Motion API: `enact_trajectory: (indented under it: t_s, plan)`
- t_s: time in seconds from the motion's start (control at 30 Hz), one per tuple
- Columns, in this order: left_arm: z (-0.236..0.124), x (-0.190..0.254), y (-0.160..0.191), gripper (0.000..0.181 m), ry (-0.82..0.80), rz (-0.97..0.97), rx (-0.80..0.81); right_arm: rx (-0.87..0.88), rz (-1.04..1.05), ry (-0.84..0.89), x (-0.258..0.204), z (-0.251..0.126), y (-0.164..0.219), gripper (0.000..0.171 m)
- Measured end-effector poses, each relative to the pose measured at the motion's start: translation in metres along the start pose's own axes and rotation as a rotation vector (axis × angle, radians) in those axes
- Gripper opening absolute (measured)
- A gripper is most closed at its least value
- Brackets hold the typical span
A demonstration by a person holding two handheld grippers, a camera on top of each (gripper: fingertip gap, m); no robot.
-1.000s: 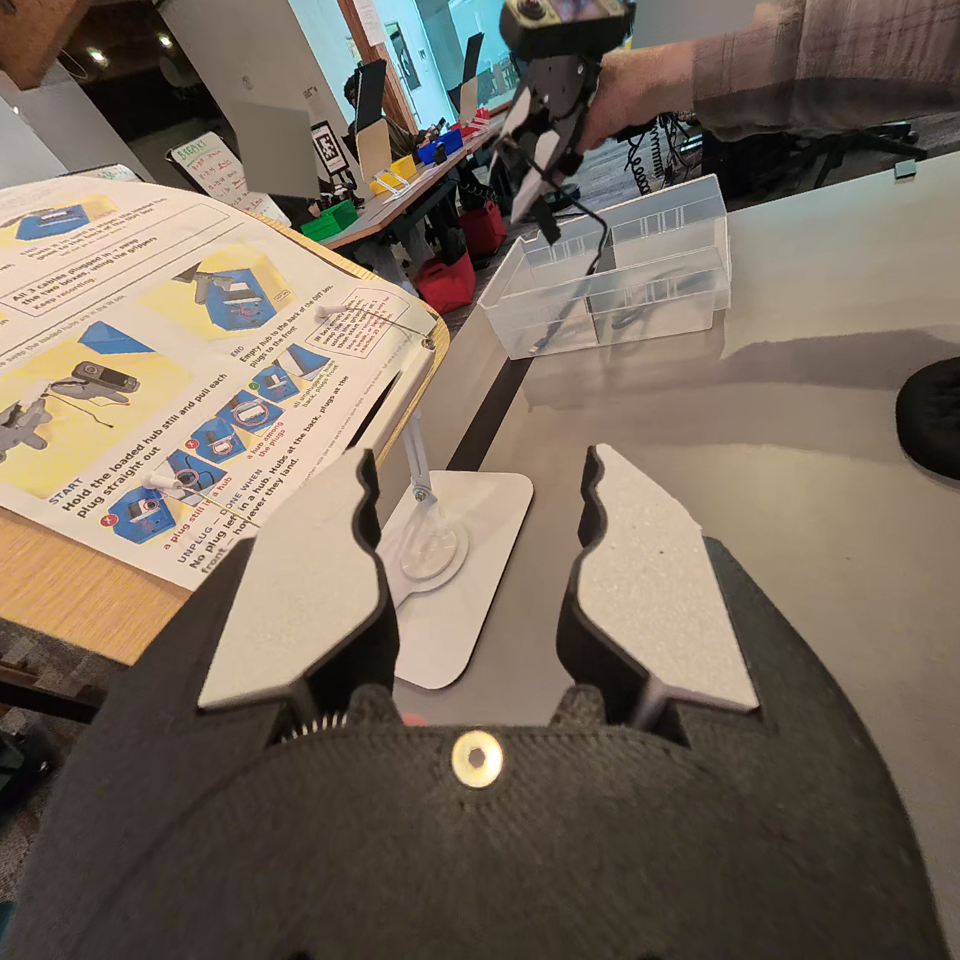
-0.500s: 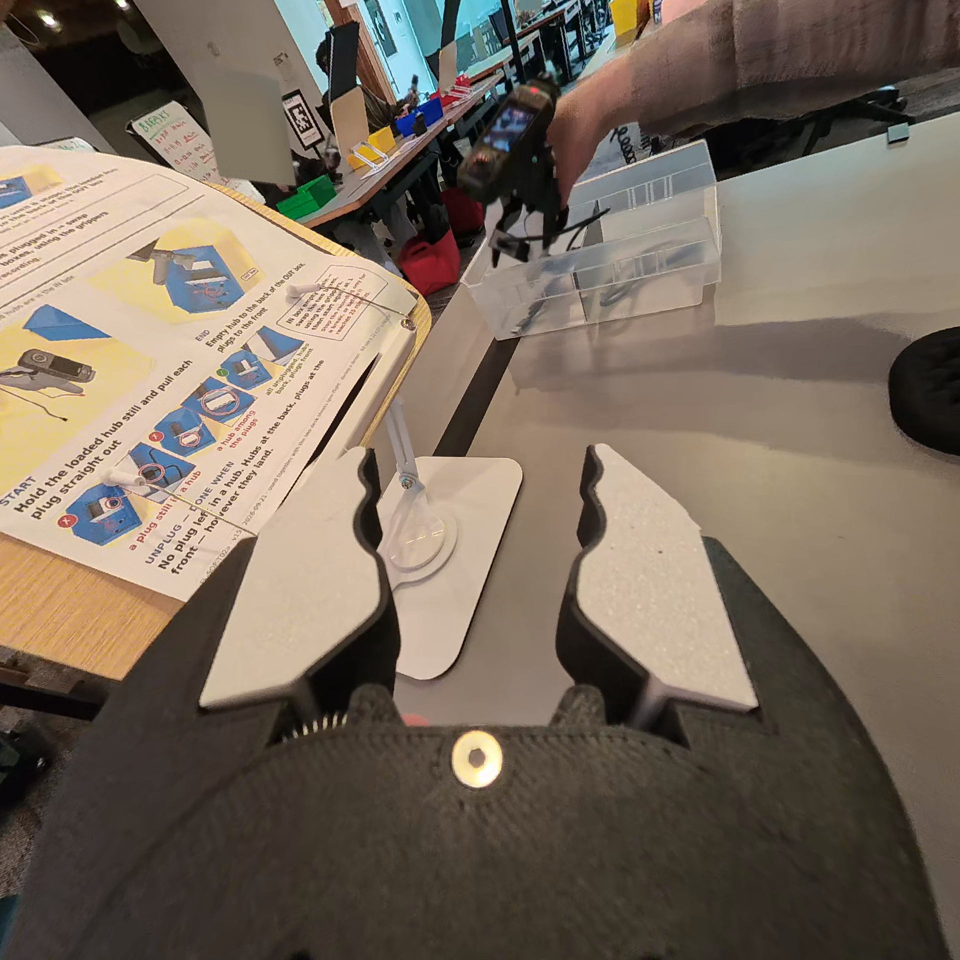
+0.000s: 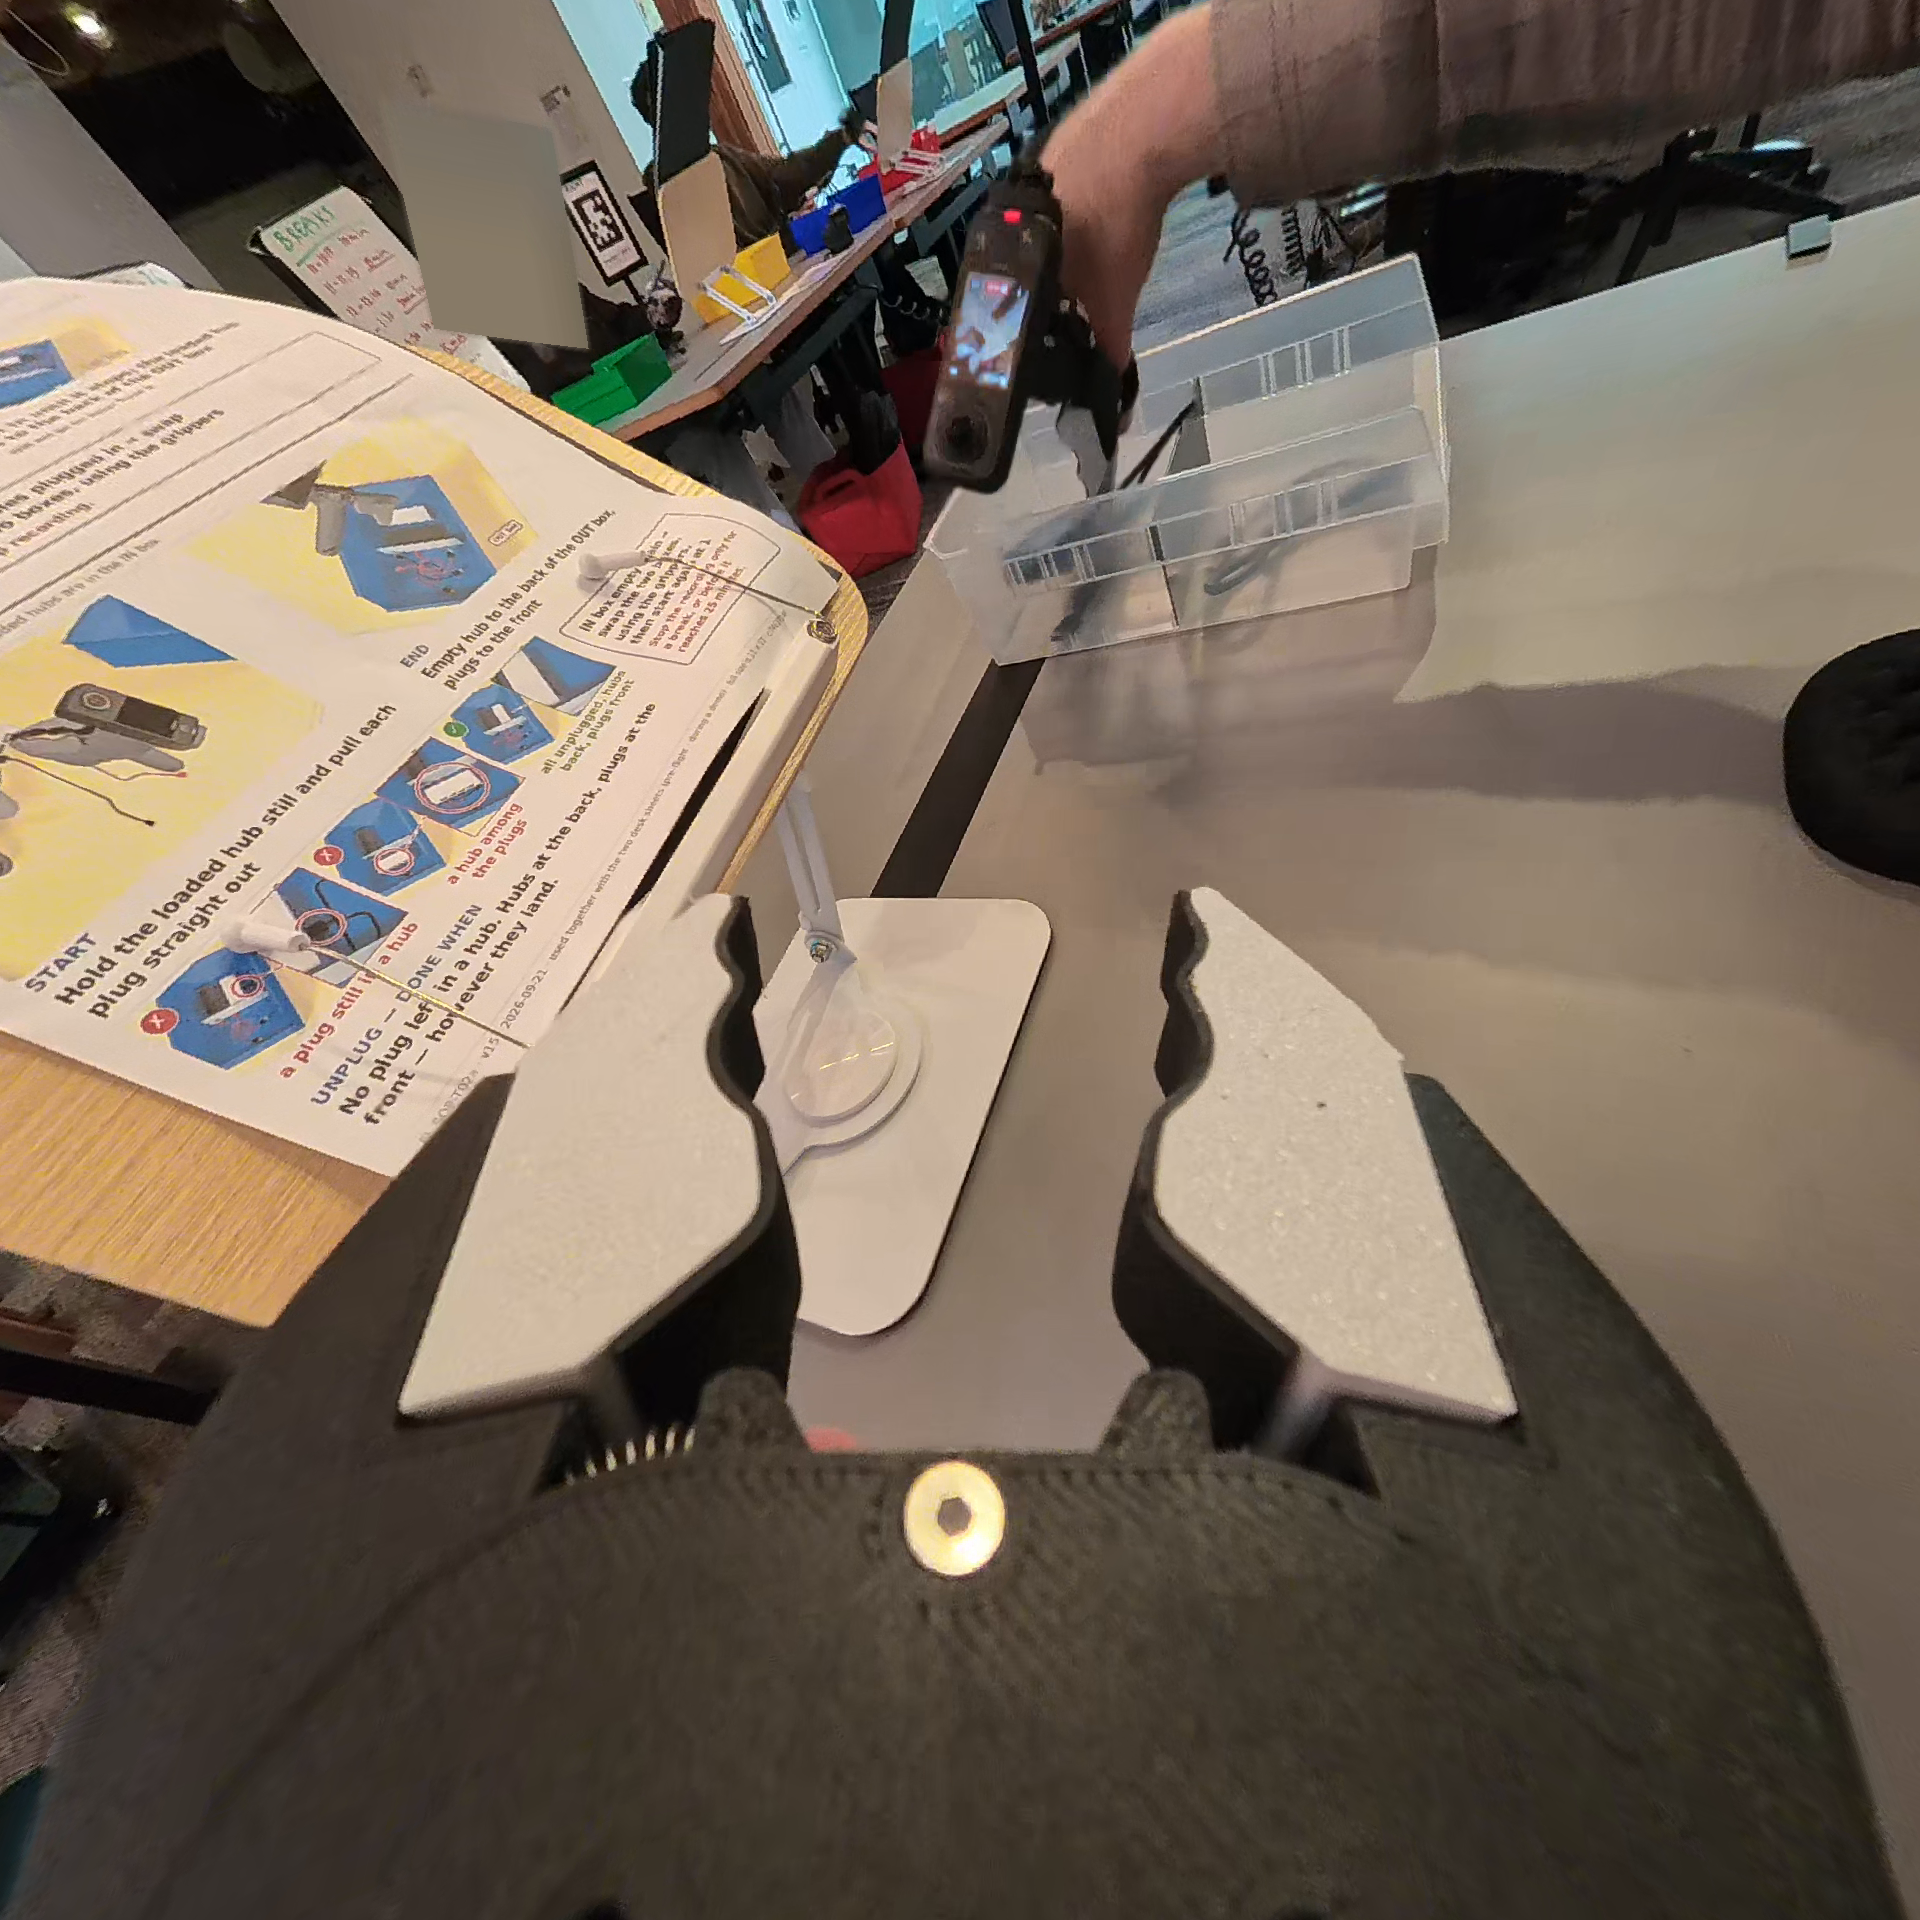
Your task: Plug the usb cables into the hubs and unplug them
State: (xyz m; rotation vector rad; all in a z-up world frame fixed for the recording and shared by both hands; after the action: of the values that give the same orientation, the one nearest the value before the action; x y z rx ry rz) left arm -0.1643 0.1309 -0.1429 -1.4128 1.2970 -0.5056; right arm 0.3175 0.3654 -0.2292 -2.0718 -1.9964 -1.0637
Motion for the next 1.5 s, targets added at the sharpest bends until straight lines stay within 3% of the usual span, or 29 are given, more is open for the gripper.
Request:
enact_trajectory:
  t_s: [0.17,0.3,0.5,0.67,0.73,0.97,1.3,1.5]
  plan:
    - [-0.009,-0.001,-0.005,0.073,-0.022,0.009,0.020,-0.051,0.150,0.166,0.020,-0.073,0.037,0.069]
    - [-0.014,-0.001,-0.011,0.071,-0.041,0.026,0.041,0.111,0.283,0.333,0.012,-0.172,0.038,0.060]
    - [-0.018,0.004,-0.026,0.062,-0.068,0.076,0.080,0.725,0.366,0.570,-0.038,-0.335,-0.038,0.043]
    - [-0.021,0.010,-0.037,0.057,-0.080,0.111,0.087,1.299,0.480,0.593,-0.078,-0.424,-0.103,0.030]
    - [-0.020,0.011,-0.039,0.054,-0.080,0.116,0.095,1.445,0.511,0.533,-0.082,-0.434,-0.122,0.028]
    - [-0.003,0.015,-0.035,0.046,-0.075,0.172,0.013,1.582,0.669,0.444,-0.076,-0.397,-0.150,0.024]
    - [0.028,0.023,-0.029,0.046,-0.032,0.207,-0.044,1.624,0.660,0.405,-0.073,-0.376,-0.149,0.023]
    - [0.023,0.021,-0.036,0.047,-0.144,0.301,-0.119,1.542,0.681,0.497,-0.070,-0.366,-0.129,0.023]
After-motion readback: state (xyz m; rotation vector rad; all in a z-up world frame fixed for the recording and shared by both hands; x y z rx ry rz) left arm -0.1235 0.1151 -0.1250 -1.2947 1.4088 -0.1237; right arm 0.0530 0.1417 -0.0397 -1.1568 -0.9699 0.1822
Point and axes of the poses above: each gripper's, where its closed fingertips meet, z out along the fingers, y out of its underside, x = y × z across the jaws, the point moved 8 cm from there along -z, back along the fingers, and after that the axes turned 8 degrees about y, right-handed, at the moved point
